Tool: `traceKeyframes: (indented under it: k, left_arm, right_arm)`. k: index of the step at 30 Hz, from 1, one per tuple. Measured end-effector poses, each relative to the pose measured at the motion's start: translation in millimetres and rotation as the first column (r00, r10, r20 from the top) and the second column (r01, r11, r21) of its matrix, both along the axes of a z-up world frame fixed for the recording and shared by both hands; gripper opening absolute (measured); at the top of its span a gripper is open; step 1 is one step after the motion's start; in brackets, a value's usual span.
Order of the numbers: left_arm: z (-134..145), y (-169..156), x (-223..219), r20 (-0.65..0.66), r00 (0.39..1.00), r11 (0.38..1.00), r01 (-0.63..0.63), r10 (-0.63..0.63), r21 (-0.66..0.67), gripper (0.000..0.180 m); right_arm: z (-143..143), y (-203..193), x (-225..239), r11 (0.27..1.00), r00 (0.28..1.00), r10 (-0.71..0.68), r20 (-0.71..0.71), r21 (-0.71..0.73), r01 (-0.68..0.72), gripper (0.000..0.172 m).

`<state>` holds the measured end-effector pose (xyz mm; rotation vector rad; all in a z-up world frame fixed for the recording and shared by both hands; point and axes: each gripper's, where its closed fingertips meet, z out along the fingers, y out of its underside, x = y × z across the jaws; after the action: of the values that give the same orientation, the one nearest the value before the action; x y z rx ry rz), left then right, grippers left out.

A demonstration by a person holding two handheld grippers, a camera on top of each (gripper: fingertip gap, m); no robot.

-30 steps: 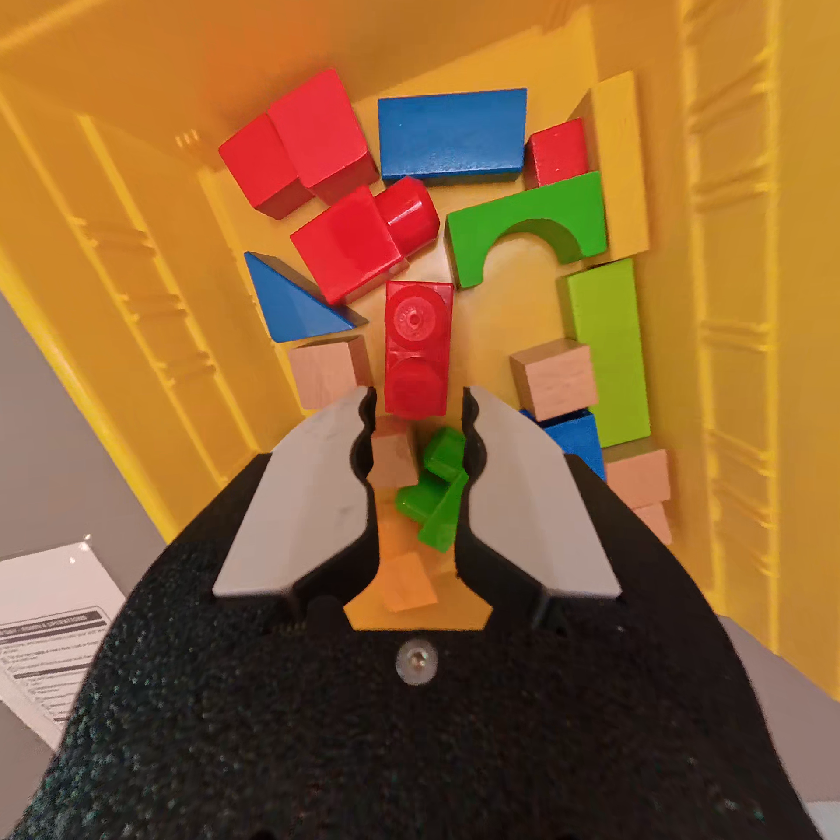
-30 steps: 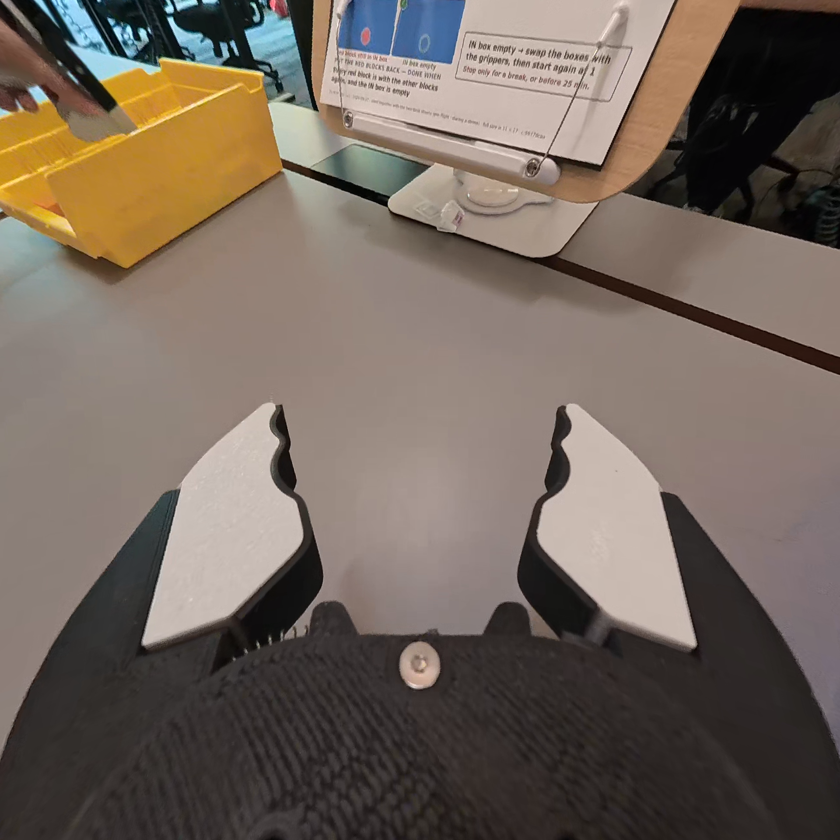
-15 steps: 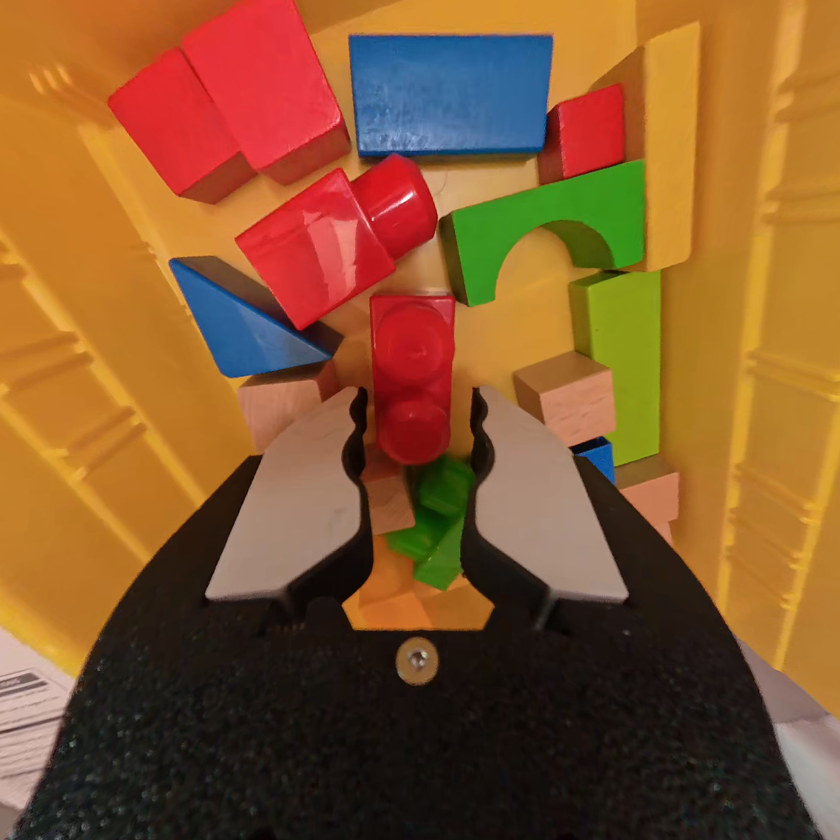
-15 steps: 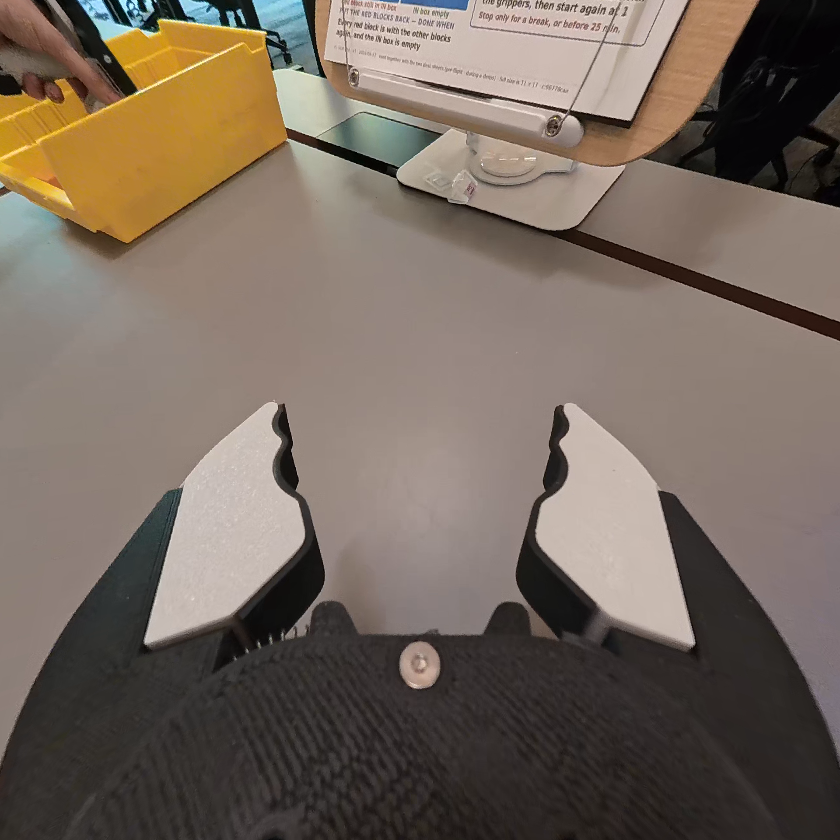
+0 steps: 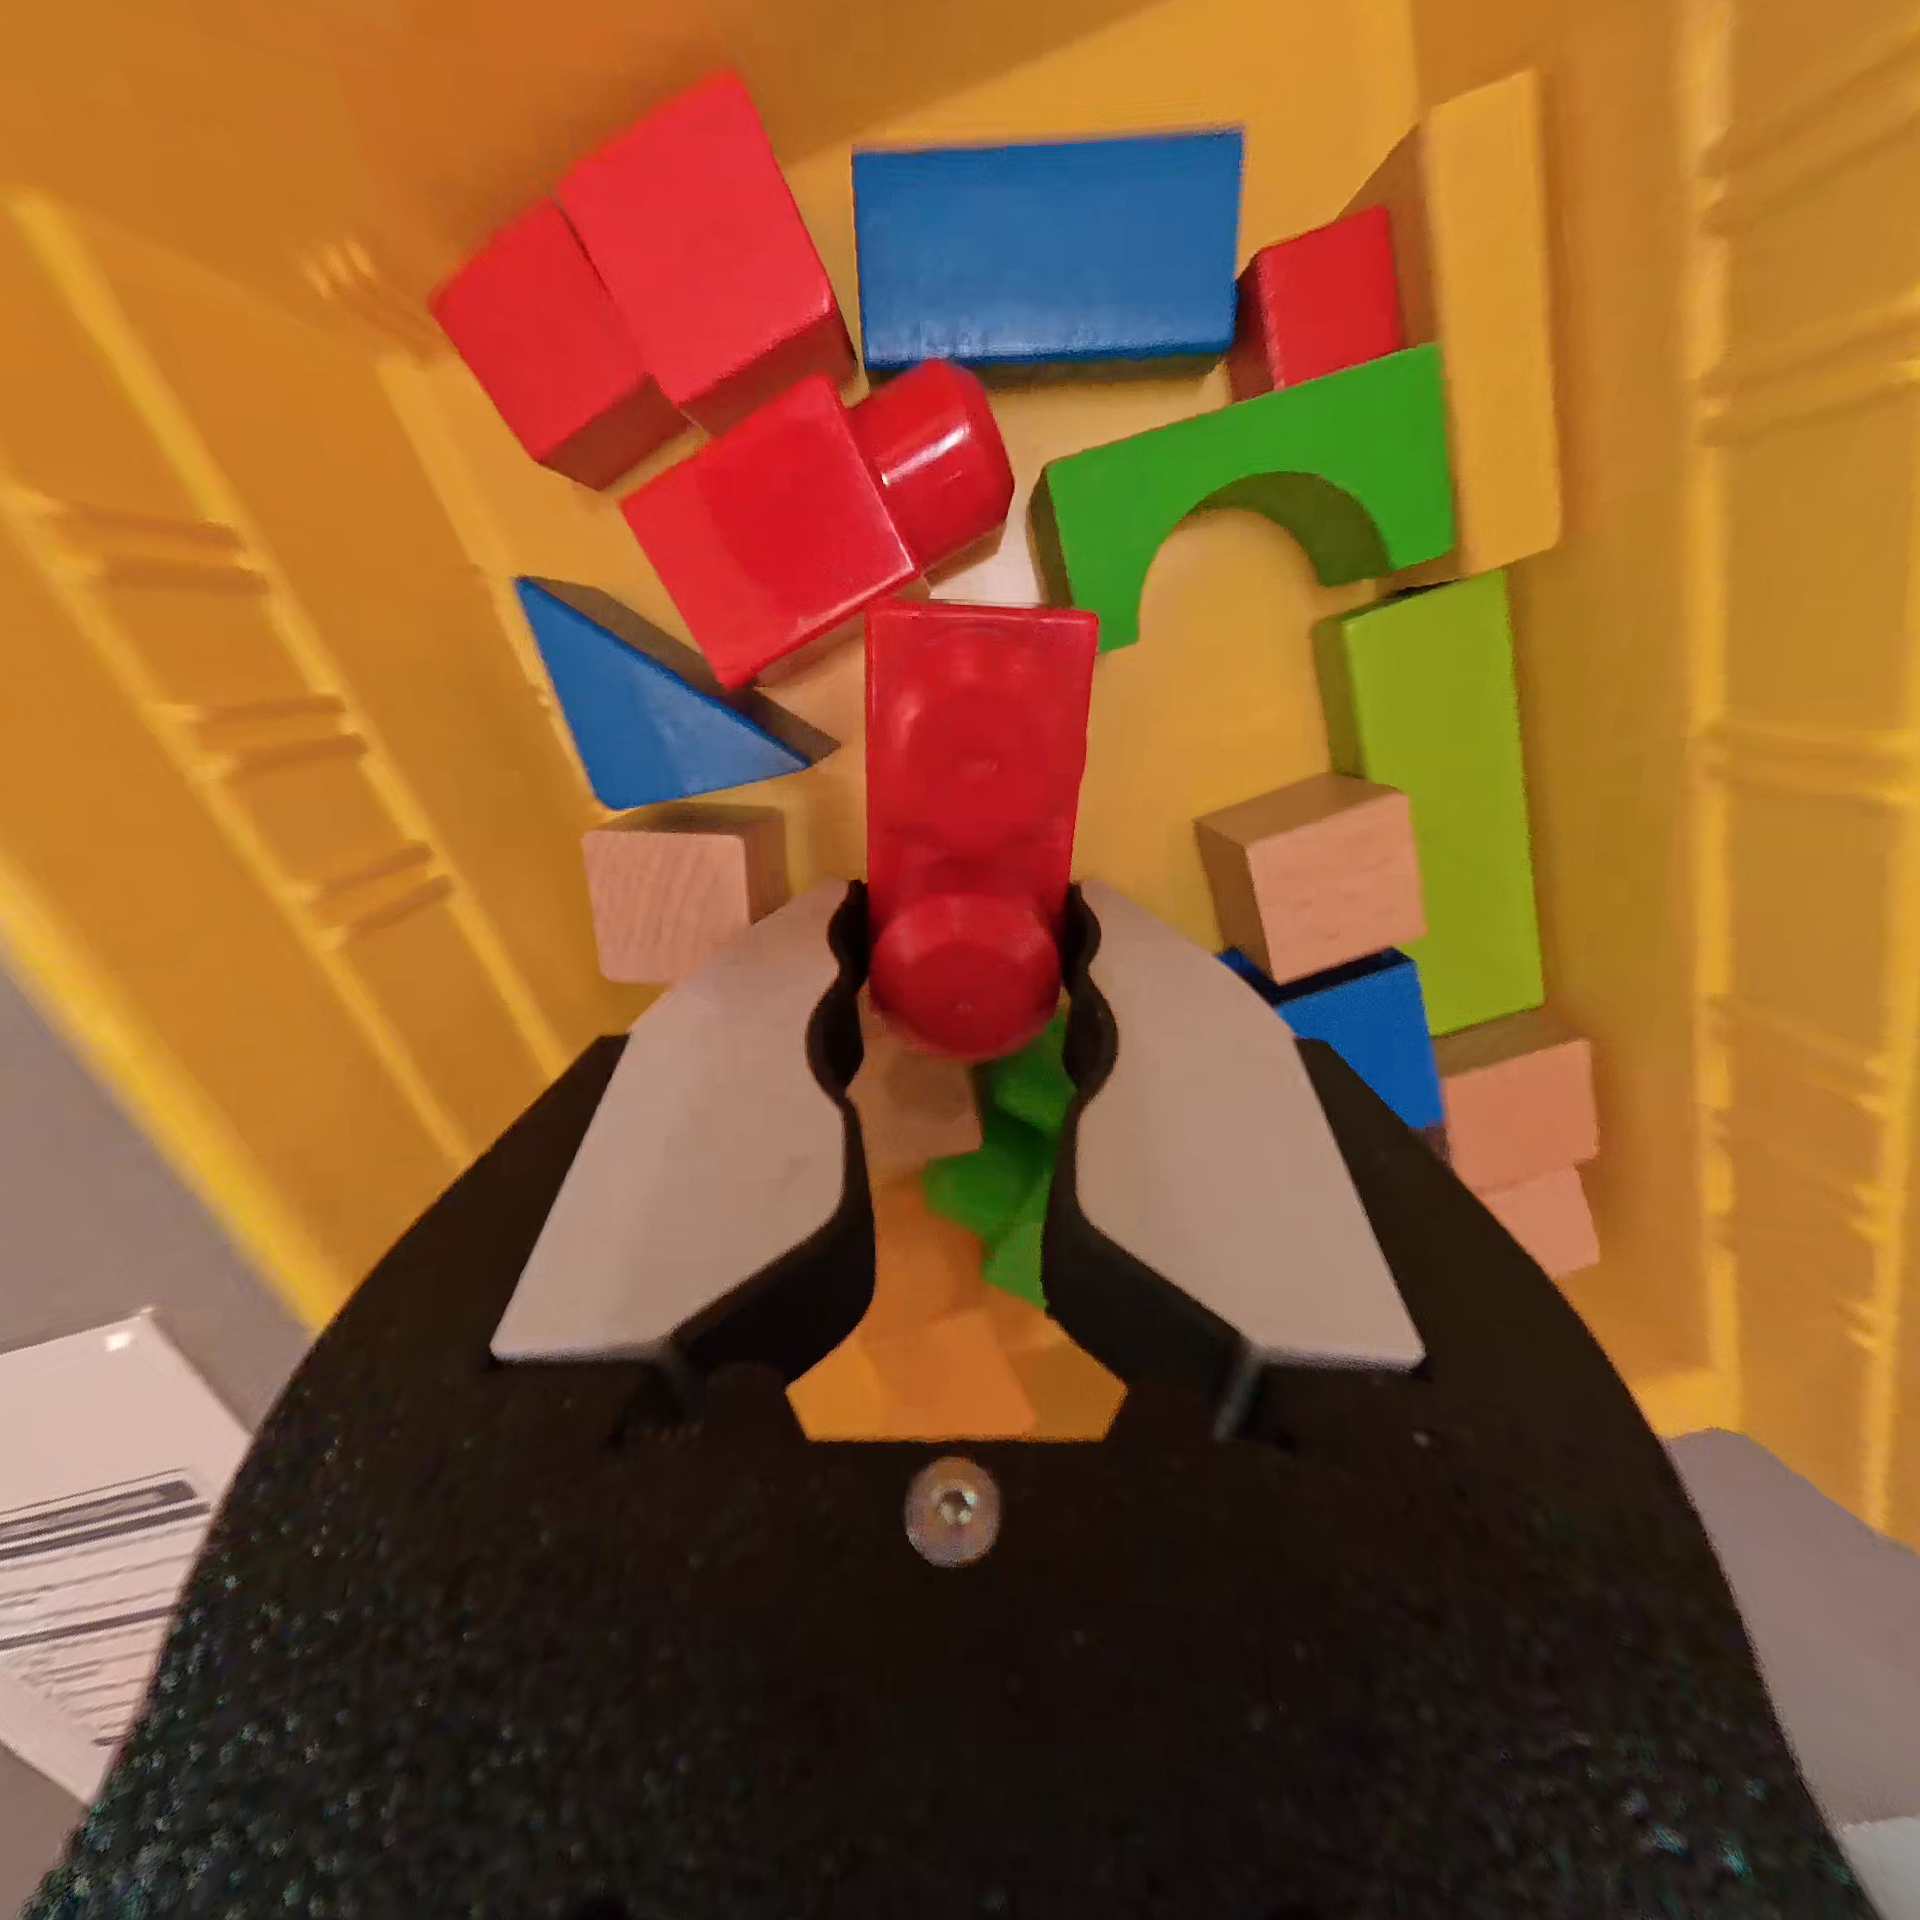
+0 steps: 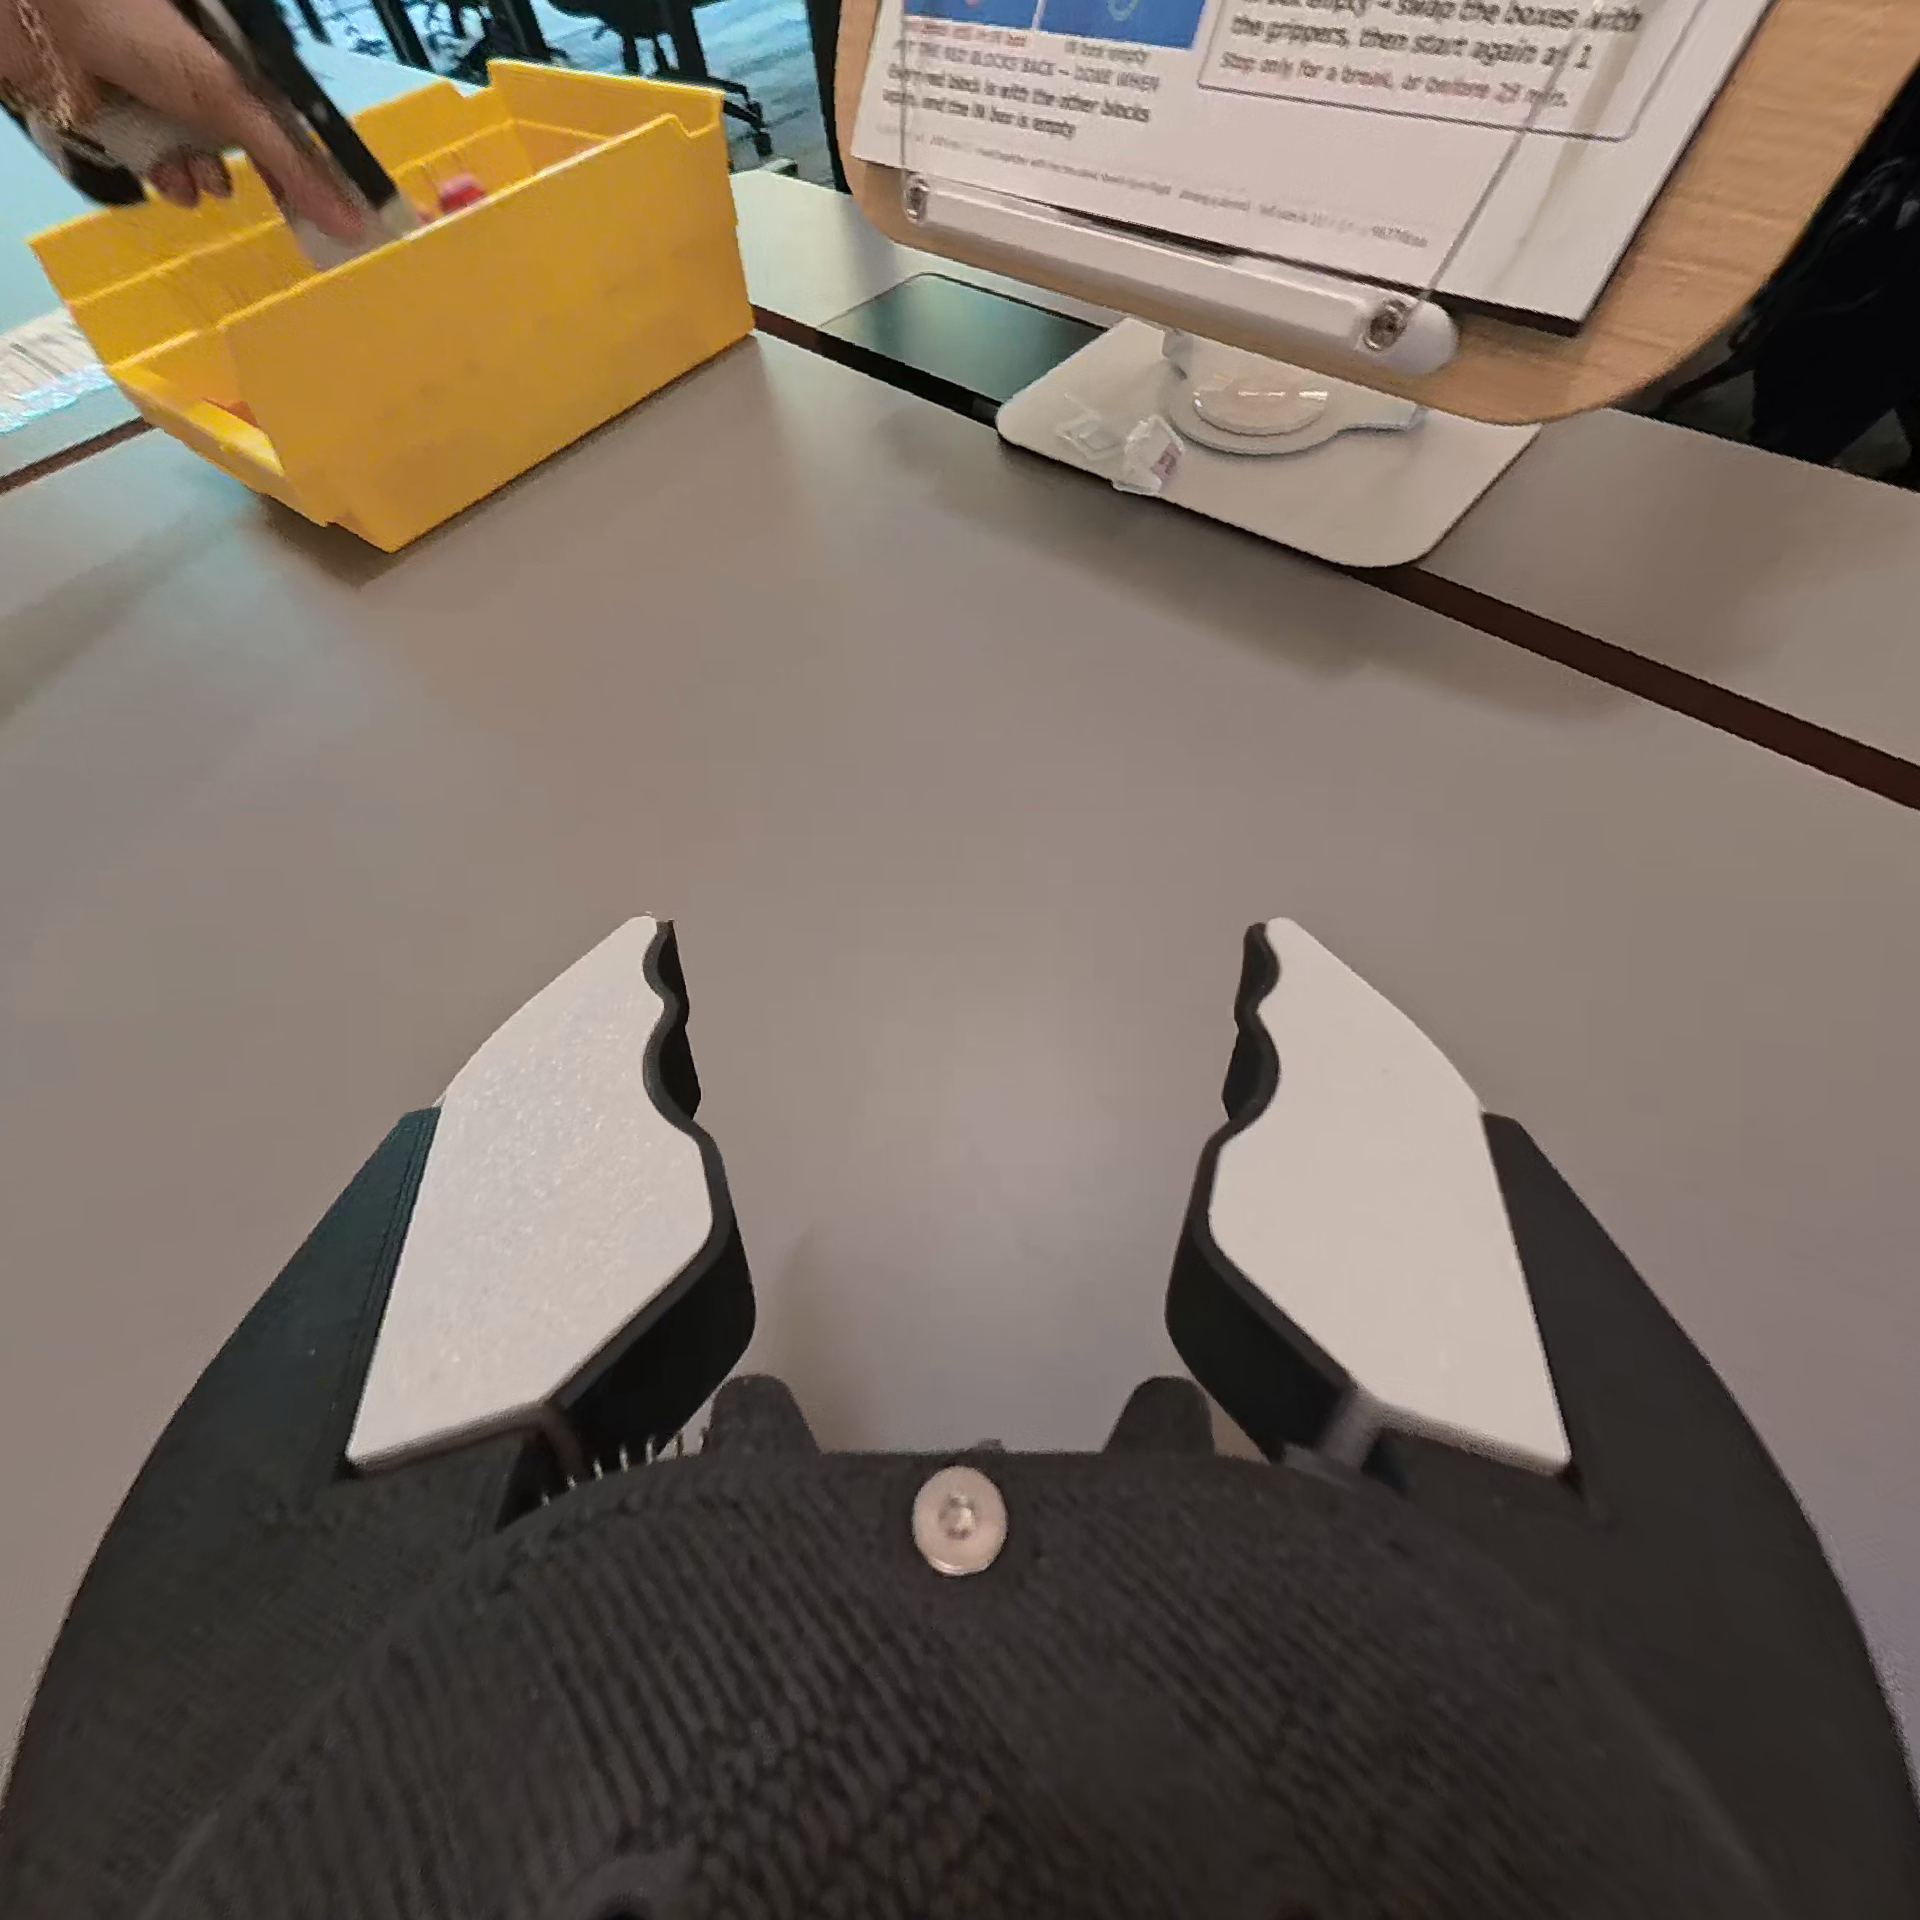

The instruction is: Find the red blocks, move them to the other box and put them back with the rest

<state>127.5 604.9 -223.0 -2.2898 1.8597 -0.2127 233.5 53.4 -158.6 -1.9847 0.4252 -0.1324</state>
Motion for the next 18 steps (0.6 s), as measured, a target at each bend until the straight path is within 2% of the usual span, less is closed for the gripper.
traceKeyframes:
  k: [4, 6, 8, 11, 14, 18]
  left_arm:
    - [68.9, -15.5, 6.6, 0.125, 0.988, 0.994, 0.080, -0.089, 0.080, 0.035]
    - [99.9, -43.0, 10.9, 0.157, 0.968, 0.977, 0.178, -0.195, 0.114, 0.035]
    - [119.8, -83.6, 15.7, 0.163, 0.929, 0.941, 0.313, -0.332, 0.129, 0.035]
    - [131.6, -159.3, 23.9, 0.173, 0.823, 0.841, 0.529, -0.542, 0.115, 0.035]
    - [129.1, -237.1, 28.2, 0.180, 0.683, 0.703, 0.708, -0.708, 0.076, 0.035]
    - [120.1, -317.7, 31.2, 0.176, 0.506, 0.520, 0.853, -0.845, 0.042, 0.035]
  right_arm:
    - [13.5, 16.1, -2.8, 0.997, 0.996, 0.071, 0.058, 0.007, -0.071, 0.101]
    - [22.5, 28.1, -4.2, 0.993, 0.989, 0.114, 0.095, 0.003, -0.115, 0.101]
    - [33.8, 43.5, -8.0, 0.985, 0.977, 0.169, 0.129, 0.010, -0.171, 0.098]
    - [53.0, 71.4, -18.9, 0.961, 0.950, 0.266, 0.164, 0.034, -0.275, 0.095]
    - [73.2, 96.4, -34.6, 0.921, 0.911, 0.364, 0.193, 0.068, -0.382, 0.091]
    - [86.1, 116.9, -53.2, 0.865, 0.864, 0.473, 0.174, 0.094, -0.492, 0.087]
